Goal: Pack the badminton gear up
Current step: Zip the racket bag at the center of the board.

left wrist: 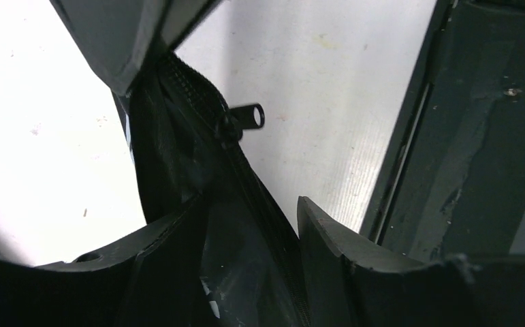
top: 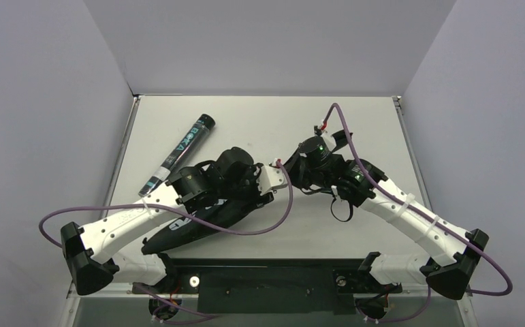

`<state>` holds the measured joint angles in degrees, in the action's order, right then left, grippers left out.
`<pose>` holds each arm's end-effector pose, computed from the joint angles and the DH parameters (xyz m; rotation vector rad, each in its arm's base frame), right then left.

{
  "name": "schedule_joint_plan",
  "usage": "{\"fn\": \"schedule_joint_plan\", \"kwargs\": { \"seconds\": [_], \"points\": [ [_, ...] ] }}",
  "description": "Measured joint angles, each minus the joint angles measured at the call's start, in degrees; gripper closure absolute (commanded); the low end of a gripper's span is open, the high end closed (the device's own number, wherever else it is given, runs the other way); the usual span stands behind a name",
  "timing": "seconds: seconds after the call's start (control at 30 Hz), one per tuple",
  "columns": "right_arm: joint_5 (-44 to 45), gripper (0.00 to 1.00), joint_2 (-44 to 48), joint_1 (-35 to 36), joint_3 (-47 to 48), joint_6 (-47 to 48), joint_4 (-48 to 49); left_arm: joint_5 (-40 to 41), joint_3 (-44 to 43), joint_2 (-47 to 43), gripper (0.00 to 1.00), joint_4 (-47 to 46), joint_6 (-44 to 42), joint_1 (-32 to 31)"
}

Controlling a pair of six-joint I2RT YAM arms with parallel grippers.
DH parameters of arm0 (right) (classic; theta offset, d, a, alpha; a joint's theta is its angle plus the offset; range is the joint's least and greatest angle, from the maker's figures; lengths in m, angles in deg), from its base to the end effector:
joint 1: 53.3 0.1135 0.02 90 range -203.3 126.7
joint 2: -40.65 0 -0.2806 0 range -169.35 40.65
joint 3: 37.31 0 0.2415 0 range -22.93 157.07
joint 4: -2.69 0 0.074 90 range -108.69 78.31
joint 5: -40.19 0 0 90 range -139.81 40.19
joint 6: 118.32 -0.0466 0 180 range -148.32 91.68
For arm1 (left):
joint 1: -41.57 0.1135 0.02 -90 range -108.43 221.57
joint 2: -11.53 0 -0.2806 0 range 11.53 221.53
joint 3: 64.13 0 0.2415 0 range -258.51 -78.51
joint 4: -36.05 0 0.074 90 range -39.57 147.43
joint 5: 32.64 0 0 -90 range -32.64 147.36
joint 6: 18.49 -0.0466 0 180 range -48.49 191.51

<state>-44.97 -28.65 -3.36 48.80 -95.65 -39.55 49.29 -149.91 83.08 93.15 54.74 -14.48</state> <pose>0.1708 0.1970 0.3941 0.3965 2.1983 1.1555 0.1361 -0.2138 0.3573 1.4617 1.8593 -0.5036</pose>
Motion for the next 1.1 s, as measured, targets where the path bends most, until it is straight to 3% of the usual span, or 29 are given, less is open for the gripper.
{"fn": "schedule_joint_plan", "kwargs": {
  "seconds": [0.57, 0.63, 0.73, 0.77, 0.8, 0.93, 1.0, 1.07, 1.1],
  "points": [
    [0.3, 1.0, -1.3, 1.6, 1.4, 0.0, -0.4, 3.7, -3.7, 1.6, 0.43, -0.7, -1.2, -2.2],
    [0.3, 1.0, -1.3, 1.6, 1.8, 0.0, -0.5, 3.8, -3.7, 1.6, 0.51, -0.9, -2.0, -2.4],
    [0.2, 1.0, -1.3, 1.7, 1.9, 0.0, -0.9, 4.5, -3.1, 1.4, 0.77, -1.3, -3.7, -2.6],
    [0.2, 1.0, -1.3, 1.7, 1.9, 0.0, -1.1, 4.6, -2.8, 1.3, 0.92, -1.4, -4.2, -2.6],
    [0.1, 1.0, -1.3, 1.7, 1.9, 0.0, -1.4, 5.0, -2.4, 1.0, 0.97, -1.6, -4.7, -2.6],
    [-0.5, 1.0, -1.2, 1.9, 1.9, 0.0, -2.0, 6.0, -1.6, -0.2, 1.0, -1.8, -5.4, -2.7],
    [-0.7, 0.94, -1.2, 1.9, 1.9, 0.0, -1.8, 6.1, -1.5, -0.6, 1.0, -1.7, -5.4, -2.7],
    [-0.9, 0.72, -0.9, 1.7, 1.9, 0.1, -1.7, 6.1, -1.5, -0.8, 1.0, -1.7, -5.3, -2.7],
    [-1.3, 0.55, -0.6, 1.4, 1.8, 0.4, -1.6, 5.9, -1.5, -0.9, 1.0, -1.6, -5.1, -2.7]
  ]
}}
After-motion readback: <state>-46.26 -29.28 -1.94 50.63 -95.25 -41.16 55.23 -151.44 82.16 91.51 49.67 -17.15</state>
